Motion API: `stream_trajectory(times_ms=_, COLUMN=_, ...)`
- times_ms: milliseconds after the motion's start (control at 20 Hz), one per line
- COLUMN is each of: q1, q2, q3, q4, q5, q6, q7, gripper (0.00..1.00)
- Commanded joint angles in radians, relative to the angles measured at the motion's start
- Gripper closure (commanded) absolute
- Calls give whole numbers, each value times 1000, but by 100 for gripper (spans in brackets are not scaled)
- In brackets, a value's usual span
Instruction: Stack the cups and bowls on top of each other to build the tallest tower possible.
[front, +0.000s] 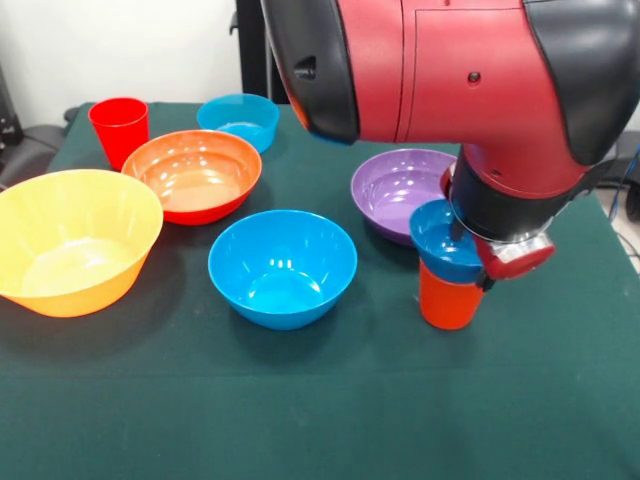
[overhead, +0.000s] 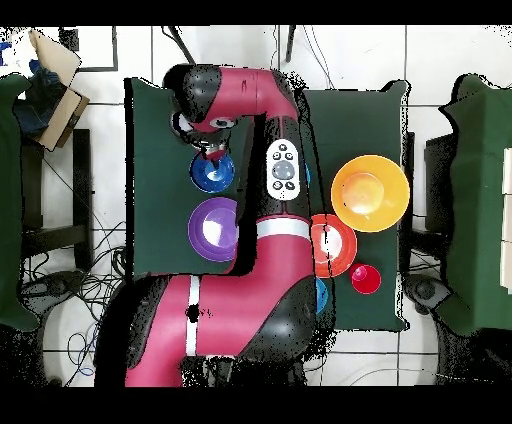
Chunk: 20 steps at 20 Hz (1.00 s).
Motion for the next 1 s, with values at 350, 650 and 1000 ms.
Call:
stream_trajectory(times_ms=350, q1=11, q2=-51, q3=18, q4=159, q5=29, q6=-65, q7=-11, gripper=0)
stream_trajectory(times_ms=650, q1=3, q2=-51, q3=30, q4=123, q5=52, q6=-111, q7=-20, gripper=0)
stream_trajectory(times_ms=1000, q1=0, q2=-17, q3=1, q4=33, q5=-6, q6=-187, q7=-49, gripper=0)
